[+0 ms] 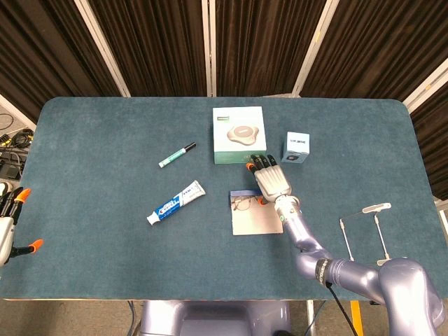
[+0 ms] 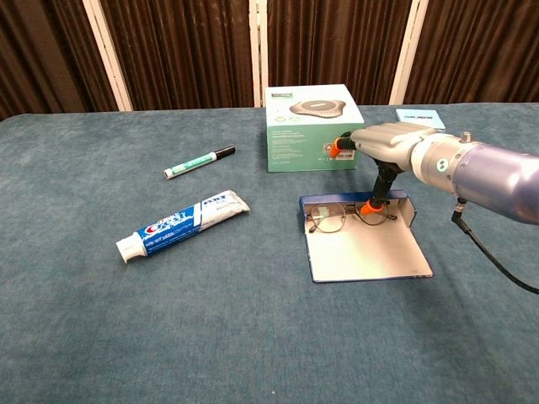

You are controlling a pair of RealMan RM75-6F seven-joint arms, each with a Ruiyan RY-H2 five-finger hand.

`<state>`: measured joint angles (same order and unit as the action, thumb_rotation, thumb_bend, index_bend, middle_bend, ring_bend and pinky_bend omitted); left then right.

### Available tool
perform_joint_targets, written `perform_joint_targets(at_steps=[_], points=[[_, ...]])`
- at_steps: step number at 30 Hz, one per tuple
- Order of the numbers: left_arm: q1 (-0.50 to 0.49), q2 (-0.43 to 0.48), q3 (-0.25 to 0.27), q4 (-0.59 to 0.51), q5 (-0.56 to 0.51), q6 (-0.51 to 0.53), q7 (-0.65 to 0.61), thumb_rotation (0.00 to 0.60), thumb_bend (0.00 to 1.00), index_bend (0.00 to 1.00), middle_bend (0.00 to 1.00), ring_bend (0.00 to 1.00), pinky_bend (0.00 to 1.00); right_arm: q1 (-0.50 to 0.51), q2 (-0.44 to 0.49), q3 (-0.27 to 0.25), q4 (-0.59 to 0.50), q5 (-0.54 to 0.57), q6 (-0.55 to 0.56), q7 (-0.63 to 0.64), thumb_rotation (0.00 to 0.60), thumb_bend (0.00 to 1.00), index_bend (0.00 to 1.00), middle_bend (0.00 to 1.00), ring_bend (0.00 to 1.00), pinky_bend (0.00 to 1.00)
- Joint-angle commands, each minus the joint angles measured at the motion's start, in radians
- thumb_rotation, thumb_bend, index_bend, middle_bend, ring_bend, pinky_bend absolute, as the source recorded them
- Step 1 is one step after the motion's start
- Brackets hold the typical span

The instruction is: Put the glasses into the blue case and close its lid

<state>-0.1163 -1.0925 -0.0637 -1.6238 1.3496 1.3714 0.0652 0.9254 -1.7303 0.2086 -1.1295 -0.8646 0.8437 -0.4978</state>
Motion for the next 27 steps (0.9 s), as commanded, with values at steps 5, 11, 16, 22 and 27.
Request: perform_joint_targets(at_steps=[5, 11, 16, 22, 27], points=[[0.001, 0.0, 0.002, -0.004, 0.005, 0.005, 0.004, 0.6, 0.0, 0.0, 0.0, 0.0, 0.0, -0.013, 0.03, -0.002, -0.052, -0.01, 0.014, -0.005, 0.6, 0.07, 0.18, 0.0, 0.0, 0.0], [0.004, 0.004, 0.007, -0.012, 0.021, 0.015, 0.0, 0.6, 0.0, 0.0, 0.0, 0.0, 0.0, -0.065, 0.148, -0.049, -0.251, -0.113, 0.075, 0.003, 0.6, 0.07, 0.18, 0.0, 0.0, 0.0], [0.008, 0.006, 0.013, -0.019, 0.039, 0.025, -0.001, 0.6, 0.0, 0.0, 0.0, 0.0, 0.0, -0.115, 0.251, -0.115, -0.405, -0.23, 0.117, 0.015, 0.6, 0.07, 0.19, 0.0, 0.0, 0.0], [0.012, 0.009, 0.018, -0.027, 0.055, 0.038, -0.001, 0.6, 0.0, 0.0, 0.0, 0.0, 0.0, -0.155, 0.287, -0.184, -0.456, -0.344, 0.141, 0.034, 0.6, 0.07, 0.22, 0.0, 0.0, 0.0], [0.016, 0.009, 0.022, -0.032, 0.064, 0.047, 0.004, 0.6, 0.0, 0.0, 0.0, 0.0, 0.0, -0.178, 0.257, -0.223, -0.402, -0.422, 0.153, 0.051, 0.6, 0.07, 0.24, 0.0, 0.0, 0.0]])
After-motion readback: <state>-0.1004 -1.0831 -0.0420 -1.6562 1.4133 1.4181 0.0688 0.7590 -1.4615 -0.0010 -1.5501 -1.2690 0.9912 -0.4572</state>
